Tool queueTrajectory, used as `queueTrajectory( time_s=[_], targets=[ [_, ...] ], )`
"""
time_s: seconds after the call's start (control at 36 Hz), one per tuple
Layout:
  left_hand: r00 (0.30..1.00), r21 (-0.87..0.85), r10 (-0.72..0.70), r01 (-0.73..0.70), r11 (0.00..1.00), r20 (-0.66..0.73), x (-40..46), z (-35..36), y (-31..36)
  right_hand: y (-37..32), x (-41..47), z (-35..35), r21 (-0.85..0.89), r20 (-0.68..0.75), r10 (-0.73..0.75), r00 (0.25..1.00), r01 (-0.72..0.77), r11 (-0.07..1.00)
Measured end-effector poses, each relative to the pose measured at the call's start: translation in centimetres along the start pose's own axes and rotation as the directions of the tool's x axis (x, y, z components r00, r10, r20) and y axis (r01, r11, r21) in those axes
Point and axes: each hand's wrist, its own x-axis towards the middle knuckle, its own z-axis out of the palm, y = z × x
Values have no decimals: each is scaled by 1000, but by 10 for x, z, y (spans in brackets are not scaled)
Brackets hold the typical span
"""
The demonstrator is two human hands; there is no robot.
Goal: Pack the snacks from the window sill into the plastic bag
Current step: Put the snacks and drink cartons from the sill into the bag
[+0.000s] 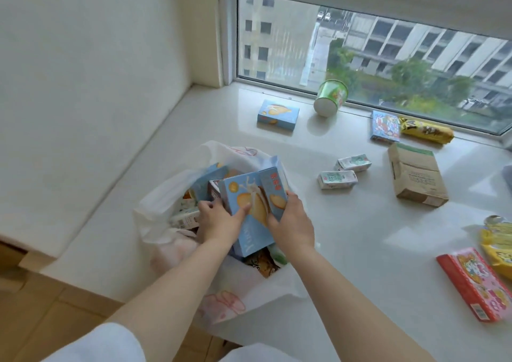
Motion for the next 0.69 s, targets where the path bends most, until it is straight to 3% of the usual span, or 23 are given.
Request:
queueTrajectory(
  time_s=[0.11,0.17,0.22,0.31,0.42,0.5,0.58,0.69],
  targets=[
    [998,159,64,-66,985,18,6,-6,4,-4,3,2,-144,28,-18,999,22,989],
    [994,153,90,-98,983,53,8,-9,-4,-5,0,4,-257,39,-51,998,59,965],
    [992,10,109,-110,994,67,12,-10,-16,-5,-3,9,-328,22,-83,996,86,941],
    [989,-231,125,-139,963,-73,8,-12,-27,-3,-9,15,-361,5,-118,993,112,926],
    [971,-394,-24,-75,916,-240,7,-21,-29,-1,-13,20,-339,-32,-161,986,141,930],
    [963,-330,0,-92,939,-269,15,-30,-33,-7,-13,23,-396,-106,-354,929,287,872],
    [939,-236,86,-172,956,-334,23,-46,-42,-16,-5,24,-448,-142,-556,819,448,774],
    [886,-87,167,-225,971,-432,37,-76,-55,-33,8,23,-581,-79,-696,714,534,614]
  ],
)
